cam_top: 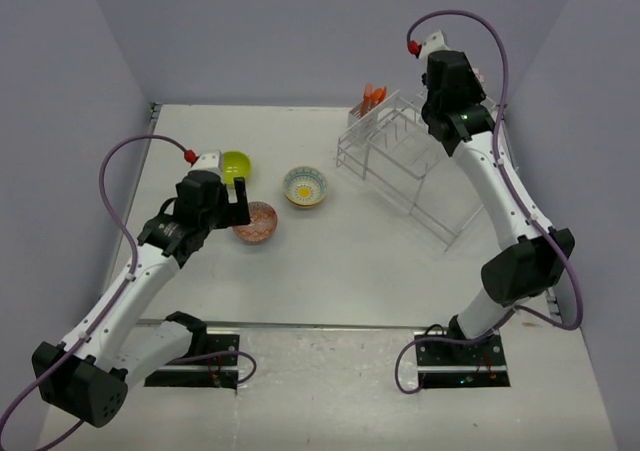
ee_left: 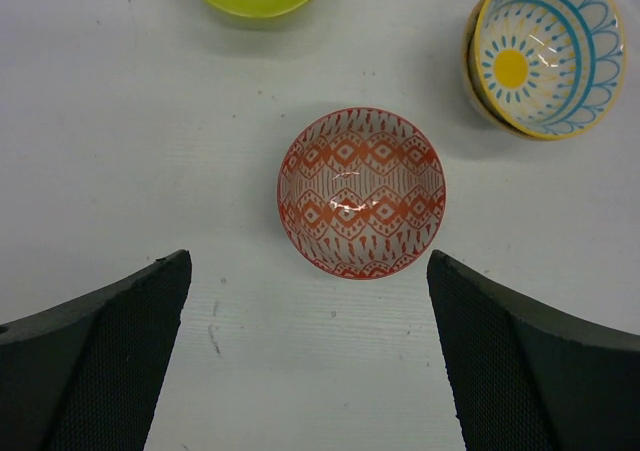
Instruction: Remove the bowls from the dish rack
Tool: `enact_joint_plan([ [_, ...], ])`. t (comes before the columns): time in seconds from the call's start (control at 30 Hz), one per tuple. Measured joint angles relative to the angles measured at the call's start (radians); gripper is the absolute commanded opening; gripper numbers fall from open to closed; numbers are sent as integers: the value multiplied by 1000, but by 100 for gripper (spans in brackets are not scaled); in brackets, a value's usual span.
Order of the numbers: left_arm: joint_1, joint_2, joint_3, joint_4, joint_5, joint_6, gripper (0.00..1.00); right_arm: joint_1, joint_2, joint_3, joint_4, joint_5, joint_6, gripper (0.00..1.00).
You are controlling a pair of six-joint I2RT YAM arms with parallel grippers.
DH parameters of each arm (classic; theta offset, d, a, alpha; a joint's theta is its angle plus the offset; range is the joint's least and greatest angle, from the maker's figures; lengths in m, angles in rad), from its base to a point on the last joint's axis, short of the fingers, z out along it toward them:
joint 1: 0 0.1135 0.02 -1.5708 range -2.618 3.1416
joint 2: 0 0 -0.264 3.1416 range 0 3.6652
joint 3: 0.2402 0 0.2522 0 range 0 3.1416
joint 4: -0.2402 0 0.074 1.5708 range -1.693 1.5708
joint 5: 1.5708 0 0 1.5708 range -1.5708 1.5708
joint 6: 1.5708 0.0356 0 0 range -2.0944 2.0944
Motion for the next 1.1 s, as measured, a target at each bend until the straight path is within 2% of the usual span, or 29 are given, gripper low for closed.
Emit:
enact_joint_plan([
  [0.23, 0, -70, -10, 33, 23, 0, 100, -48, 42, 11, 90, -23, -59, 44],
  [0.63, 2, -57, -16, 52, 85, 18, 100, -55, 96, 10, 156, -54, -89, 42],
  [0.97, 7, -57, -17, 54, 109, 25, 100, -80, 143, 2, 202, -85, -96, 30],
  [1.1, 9, -57, -17, 54, 114, 26, 100, -86, 147, 2, 218, -86, -101, 22],
])
